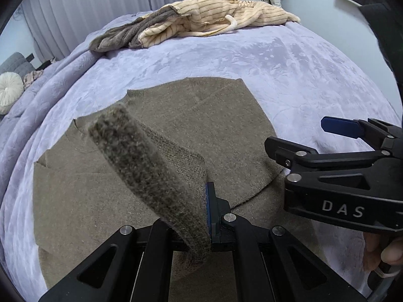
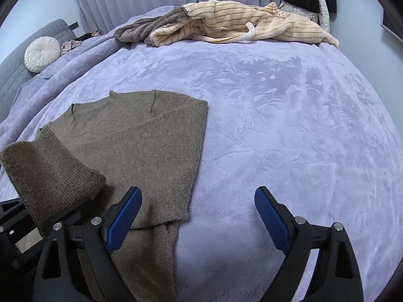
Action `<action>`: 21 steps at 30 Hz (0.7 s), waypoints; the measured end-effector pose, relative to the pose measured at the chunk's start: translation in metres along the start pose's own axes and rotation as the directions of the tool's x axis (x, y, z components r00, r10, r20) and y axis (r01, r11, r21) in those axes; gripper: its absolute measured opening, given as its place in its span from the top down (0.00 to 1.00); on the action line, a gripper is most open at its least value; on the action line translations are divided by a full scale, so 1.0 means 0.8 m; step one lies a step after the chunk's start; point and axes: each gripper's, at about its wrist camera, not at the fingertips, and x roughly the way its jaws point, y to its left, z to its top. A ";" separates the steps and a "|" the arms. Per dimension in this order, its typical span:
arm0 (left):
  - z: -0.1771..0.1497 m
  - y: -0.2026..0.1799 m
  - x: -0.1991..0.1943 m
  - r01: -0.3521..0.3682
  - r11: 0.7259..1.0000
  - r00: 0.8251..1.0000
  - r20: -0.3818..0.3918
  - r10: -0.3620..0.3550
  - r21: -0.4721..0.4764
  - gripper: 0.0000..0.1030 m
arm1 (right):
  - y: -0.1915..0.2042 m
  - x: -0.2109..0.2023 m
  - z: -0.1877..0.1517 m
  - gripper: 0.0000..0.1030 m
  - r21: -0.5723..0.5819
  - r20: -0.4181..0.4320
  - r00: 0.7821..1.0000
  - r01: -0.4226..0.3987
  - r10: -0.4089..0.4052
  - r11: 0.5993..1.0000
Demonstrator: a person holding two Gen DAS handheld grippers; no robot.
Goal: Fold small clothes
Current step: 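Lower the sleeve onto the sweater body and open the left tool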
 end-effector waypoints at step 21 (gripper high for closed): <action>-0.019 0.045 0.012 0.260 0.925 0.963 0.001 -0.271 -0.277 0.00 | -0.040 -0.026 -0.017 0.10 0.106 0.022 0.998 -0.058 0.056 0.993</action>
